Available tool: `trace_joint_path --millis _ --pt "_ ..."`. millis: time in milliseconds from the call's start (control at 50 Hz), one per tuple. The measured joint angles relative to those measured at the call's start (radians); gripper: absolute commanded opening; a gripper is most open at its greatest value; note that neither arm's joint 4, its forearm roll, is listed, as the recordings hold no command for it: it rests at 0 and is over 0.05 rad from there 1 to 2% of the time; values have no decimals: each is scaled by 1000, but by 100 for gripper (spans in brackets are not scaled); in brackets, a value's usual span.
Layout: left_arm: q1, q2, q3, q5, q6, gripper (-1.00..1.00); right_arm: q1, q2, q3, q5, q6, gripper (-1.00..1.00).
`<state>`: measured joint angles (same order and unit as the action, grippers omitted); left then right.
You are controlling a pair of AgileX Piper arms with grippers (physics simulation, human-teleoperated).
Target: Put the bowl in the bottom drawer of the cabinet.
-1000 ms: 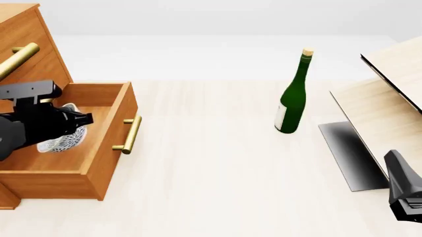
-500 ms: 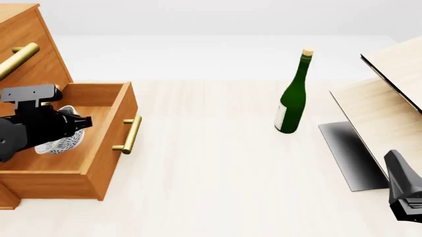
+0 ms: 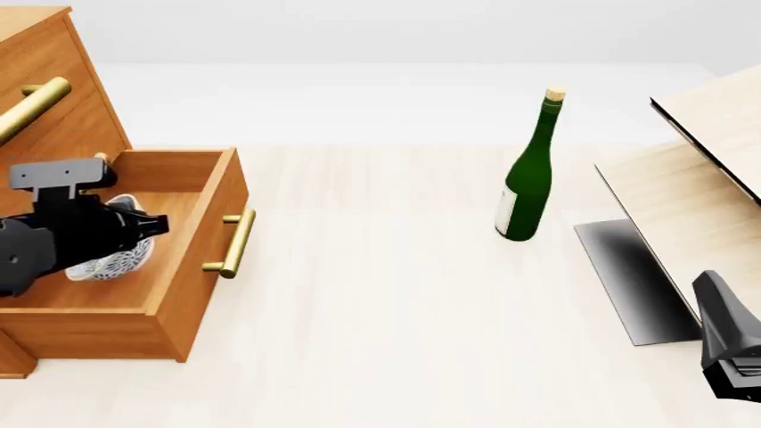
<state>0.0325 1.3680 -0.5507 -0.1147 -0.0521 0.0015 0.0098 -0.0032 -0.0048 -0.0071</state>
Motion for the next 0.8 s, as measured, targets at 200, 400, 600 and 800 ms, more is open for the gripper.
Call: trace_joint_path --millis 200,400,600,800 --pt "-9 4 -2 -6 -8 -100 0 0 0 0 0 100" --pt "-16 4 -4 -9 -14 100 0 0 0 0 0 100" --pt "-12 -5 -8 -8 -12 100 0 0 0 0 0 100" --pt "-9 -13 -10 -6 -11 100 0 0 0 0 0 100"
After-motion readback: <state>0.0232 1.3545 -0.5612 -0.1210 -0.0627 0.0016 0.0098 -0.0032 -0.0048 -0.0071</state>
